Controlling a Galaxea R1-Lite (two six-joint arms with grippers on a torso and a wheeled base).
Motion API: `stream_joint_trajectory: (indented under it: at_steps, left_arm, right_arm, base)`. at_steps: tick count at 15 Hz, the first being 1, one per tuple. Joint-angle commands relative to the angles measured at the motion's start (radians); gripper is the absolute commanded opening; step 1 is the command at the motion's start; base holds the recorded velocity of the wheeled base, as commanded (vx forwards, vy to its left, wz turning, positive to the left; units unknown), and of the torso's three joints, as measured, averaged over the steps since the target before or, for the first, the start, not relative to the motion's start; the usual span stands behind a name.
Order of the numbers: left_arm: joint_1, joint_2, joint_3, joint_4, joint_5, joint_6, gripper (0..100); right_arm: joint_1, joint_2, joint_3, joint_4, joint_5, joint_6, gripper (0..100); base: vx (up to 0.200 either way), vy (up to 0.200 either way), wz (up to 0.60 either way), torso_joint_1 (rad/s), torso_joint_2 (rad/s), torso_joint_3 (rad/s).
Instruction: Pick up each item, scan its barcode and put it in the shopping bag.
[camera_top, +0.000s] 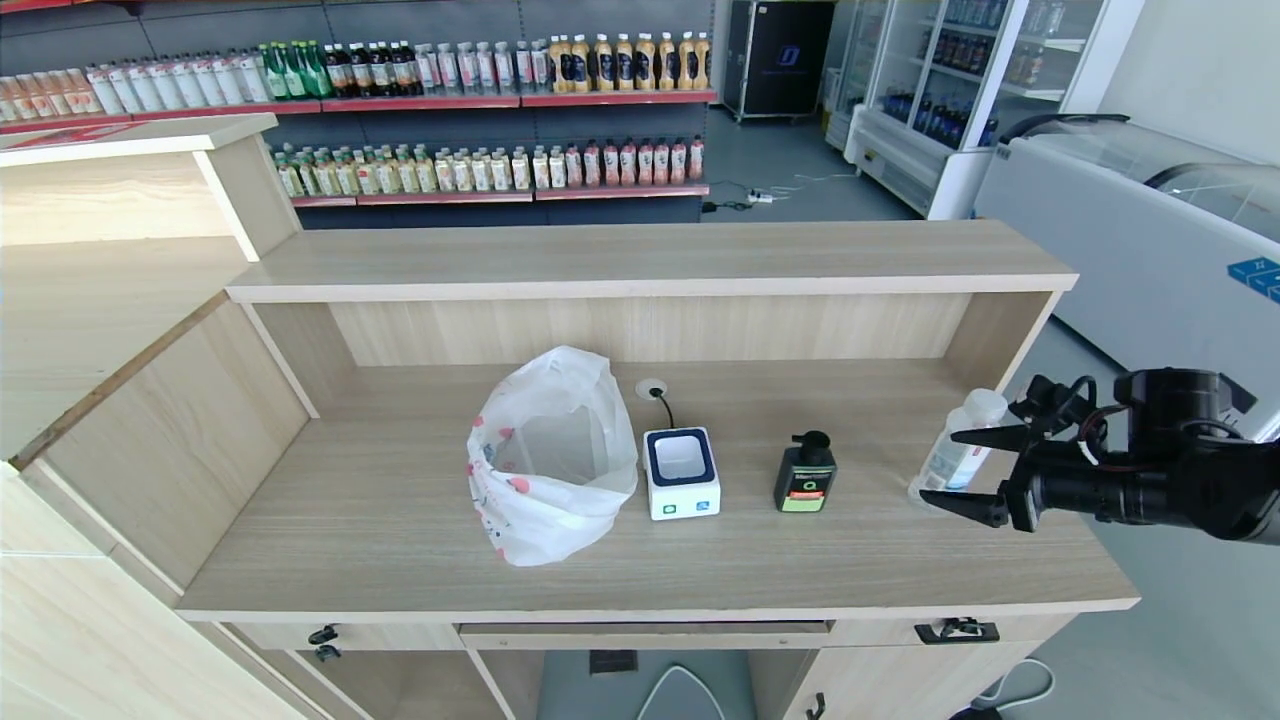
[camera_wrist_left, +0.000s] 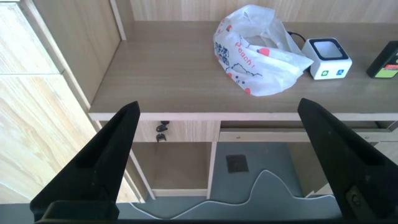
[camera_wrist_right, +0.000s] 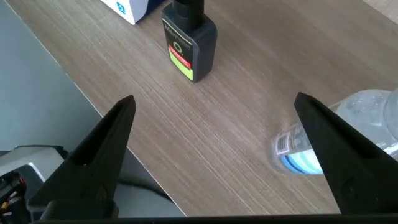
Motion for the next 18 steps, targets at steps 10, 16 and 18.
stream_joint_trajectory:
  at_steps: [10, 16, 18]
  left_arm:
    - [0.0, 0.0, 0.0, 0.0, 0.0, 0.0, 100]
    - [0.0, 0.0, 0.0, 0.0, 0.0, 0.0, 100]
    - [0.0, 0.0, 0.0, 0.0, 0.0, 0.0, 100]
  right_arm:
    - [0.092, 0.223, -0.14, -0.051, -0.033, -0.016, 100]
    - [0.151, 0.3, -0.232, -0.059, -0.036, -0.013, 100]
    - [0.157, 0.316, -0.244, -0.057, -0.036, -0.011, 100]
  base:
    - [0.0, 0.0, 0.0, 0.0, 0.0, 0.0]
    - [0.0, 0.0, 0.0, 0.0, 0.0, 0.0]
    - [0.0, 0.0, 0.0, 0.0, 0.0, 0.0]
